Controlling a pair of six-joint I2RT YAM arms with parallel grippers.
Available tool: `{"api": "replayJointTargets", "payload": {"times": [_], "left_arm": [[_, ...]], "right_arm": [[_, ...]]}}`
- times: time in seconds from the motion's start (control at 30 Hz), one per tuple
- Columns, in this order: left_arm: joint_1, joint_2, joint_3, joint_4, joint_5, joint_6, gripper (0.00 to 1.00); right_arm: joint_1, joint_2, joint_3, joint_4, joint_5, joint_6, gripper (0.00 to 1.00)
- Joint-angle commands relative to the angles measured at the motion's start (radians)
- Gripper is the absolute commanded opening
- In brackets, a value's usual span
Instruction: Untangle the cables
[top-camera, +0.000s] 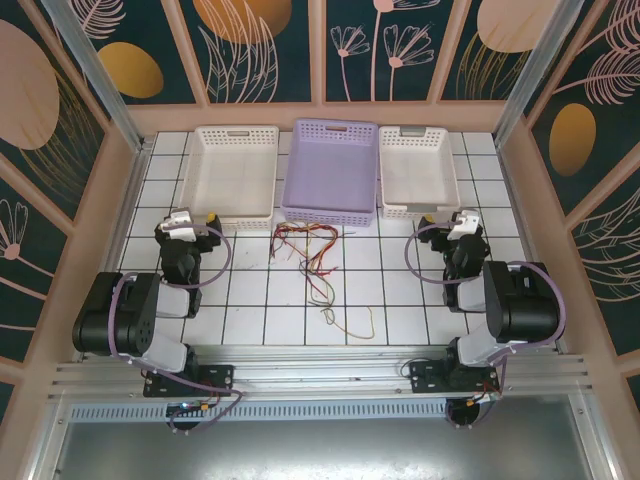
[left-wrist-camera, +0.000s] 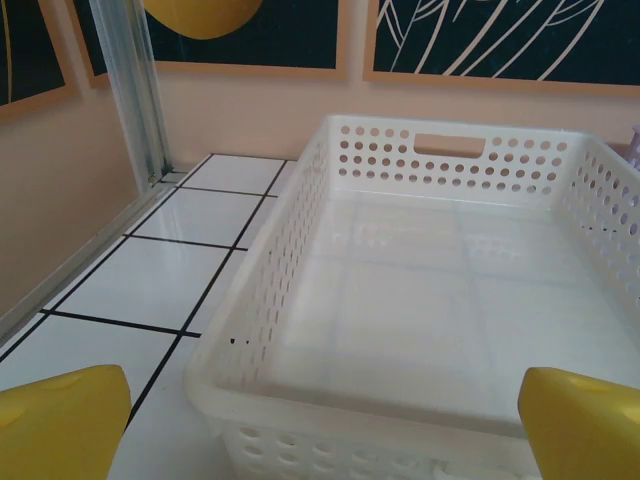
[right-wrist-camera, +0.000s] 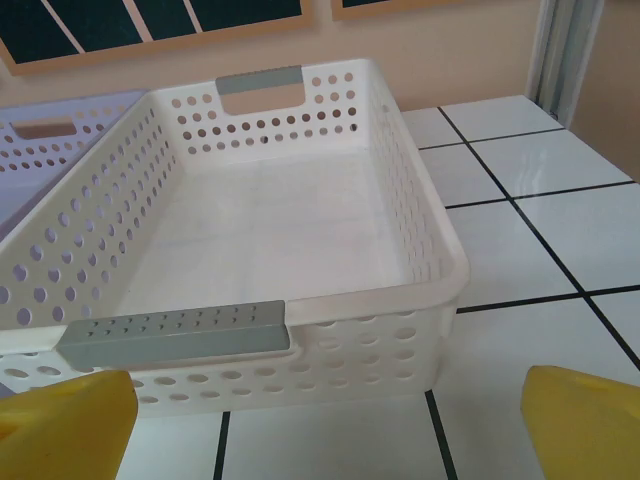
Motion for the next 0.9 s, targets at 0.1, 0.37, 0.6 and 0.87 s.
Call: {"api": "replayJointTargets", "payload": {"times": [0.1, 0.37, 0.6, 0.87], "left_arm": [[0.008, 0.002, 0.009, 0.019, 0.012, 0.012, 0.99], [0.007, 0.002, 0.009, 0.019, 0.012, 0.012, 0.99], [0.007, 0.002, 0.009, 0.019, 0.012, 0.012, 0.99], [0.008, 0.002, 0.009, 0.020, 0.011, 0.012, 0.99]], "right_arm": [[-0.009, 0.000, 0.015, 0.019, -0.014, -0.012, 0.99], [-0.009, 0.001, 0.015, 0.019, -0.014, -0.012, 0.99], [0.004, -0.044, 0.034, -0.038, 0.024, -0.011, 0.99], [0.190, -0.467, 0.089, -0.382, 0.147, -0.081, 0.99]]}}
